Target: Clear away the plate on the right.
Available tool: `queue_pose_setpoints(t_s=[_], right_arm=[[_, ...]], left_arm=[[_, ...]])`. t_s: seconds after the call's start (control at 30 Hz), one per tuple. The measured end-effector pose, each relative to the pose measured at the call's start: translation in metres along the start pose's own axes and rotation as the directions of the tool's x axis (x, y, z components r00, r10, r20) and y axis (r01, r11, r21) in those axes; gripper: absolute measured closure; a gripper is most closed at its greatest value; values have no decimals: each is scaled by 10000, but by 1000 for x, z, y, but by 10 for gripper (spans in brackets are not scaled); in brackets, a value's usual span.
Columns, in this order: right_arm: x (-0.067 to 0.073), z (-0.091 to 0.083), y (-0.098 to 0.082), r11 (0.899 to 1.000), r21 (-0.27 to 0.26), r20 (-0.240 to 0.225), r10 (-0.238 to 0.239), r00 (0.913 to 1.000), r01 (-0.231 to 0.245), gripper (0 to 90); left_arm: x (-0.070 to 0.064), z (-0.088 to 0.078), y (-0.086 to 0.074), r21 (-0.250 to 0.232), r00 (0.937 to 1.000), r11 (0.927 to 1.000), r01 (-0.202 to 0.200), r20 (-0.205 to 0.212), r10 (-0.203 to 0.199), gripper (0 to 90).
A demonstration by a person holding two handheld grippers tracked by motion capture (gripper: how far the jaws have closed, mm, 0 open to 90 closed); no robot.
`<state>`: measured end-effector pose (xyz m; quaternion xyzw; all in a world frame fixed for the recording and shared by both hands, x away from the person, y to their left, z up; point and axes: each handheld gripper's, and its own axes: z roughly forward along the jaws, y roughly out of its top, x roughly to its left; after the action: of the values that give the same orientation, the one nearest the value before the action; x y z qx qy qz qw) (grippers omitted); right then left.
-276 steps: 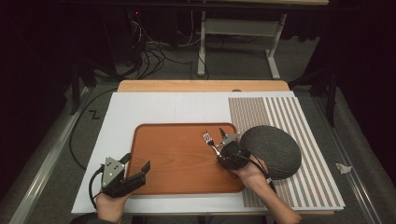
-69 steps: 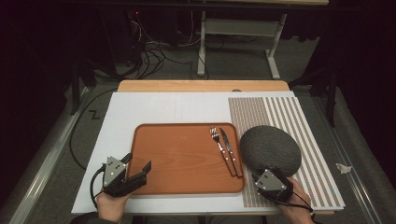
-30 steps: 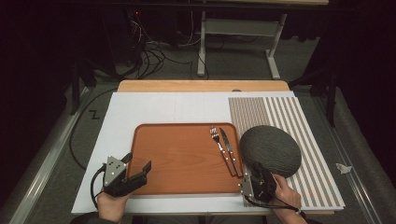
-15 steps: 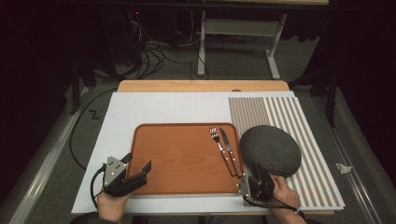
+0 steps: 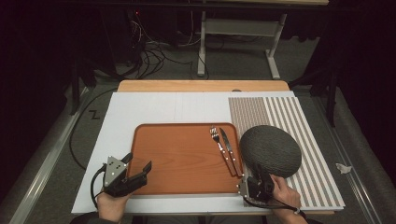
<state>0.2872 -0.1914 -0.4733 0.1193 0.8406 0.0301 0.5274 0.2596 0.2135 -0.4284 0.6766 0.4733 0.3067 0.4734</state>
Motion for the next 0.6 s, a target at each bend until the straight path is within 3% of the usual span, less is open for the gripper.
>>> queue_pose_setpoints(t_s=[0.37,0.6], right_arm=[[-7,-5,-3,9999,-65,100,-122,9999,123,857],[-14,-8,-5,9998,-151,144,119,9998,-117,873]], left_arm=[[0,0,0,-20,10000,10000,24,-11,-25,264],[1,0,0,-27,10000,10000,28,-15,-28,264]])
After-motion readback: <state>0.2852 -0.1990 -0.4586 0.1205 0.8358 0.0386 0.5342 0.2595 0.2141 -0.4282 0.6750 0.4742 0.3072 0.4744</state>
